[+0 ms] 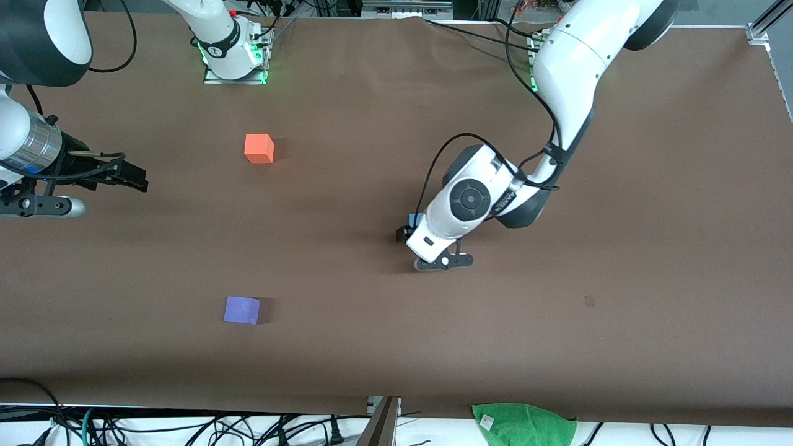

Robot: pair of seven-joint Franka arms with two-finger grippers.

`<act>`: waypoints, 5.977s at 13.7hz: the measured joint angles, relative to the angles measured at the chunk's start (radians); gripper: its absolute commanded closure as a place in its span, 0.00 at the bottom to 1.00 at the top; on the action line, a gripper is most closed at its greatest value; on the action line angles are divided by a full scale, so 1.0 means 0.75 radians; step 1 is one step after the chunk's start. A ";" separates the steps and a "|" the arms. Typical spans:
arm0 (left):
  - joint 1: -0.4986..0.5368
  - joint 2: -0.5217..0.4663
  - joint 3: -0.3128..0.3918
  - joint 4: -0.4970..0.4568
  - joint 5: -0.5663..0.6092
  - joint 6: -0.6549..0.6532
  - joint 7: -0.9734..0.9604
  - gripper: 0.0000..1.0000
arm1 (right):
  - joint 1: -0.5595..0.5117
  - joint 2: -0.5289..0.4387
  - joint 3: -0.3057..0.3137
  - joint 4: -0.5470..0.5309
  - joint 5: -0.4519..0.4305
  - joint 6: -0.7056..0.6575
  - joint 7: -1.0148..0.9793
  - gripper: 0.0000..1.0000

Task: Place blue block between orange and purple blocks
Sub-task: 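Lower the light-blue cube onto the table and open the left gripper, then withdraw the left gripper while the right gripper reaches the blue cube, then lower the right gripper and close it on the light-blue cube, then carry the light-blue cube with the right gripper toward the orange cube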

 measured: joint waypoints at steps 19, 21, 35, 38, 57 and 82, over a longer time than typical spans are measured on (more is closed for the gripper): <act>0.638 -0.311 0.011 0.125 0.001 -0.583 0.540 0.00 | 0.332 0.232 0.120 -0.005 0.074 0.254 0.087 0.00; 0.641 -0.390 0.035 0.128 0.001 -0.645 0.571 0.00 | 0.443 0.322 0.125 -0.006 0.078 0.397 0.181 0.00; 0.472 -0.897 0.310 -0.113 0.000 -0.904 0.694 0.00 | 0.852 0.978 0.136 0.438 0.085 0.837 1.122 0.00; 0.427 -0.948 0.312 -0.218 0.001 -0.903 0.698 0.00 | 0.873 1.015 0.136 0.441 0.085 0.886 1.140 0.00; 0.477 -0.954 0.399 -0.291 -0.001 -0.897 0.872 0.00 | 0.855 1.041 0.111 0.471 0.064 0.910 1.136 0.35; 0.512 -0.930 0.379 -0.261 -0.028 -0.888 0.876 0.00 | 0.508 0.360 -0.230 -0.643 0.337 1.019 -0.005 0.34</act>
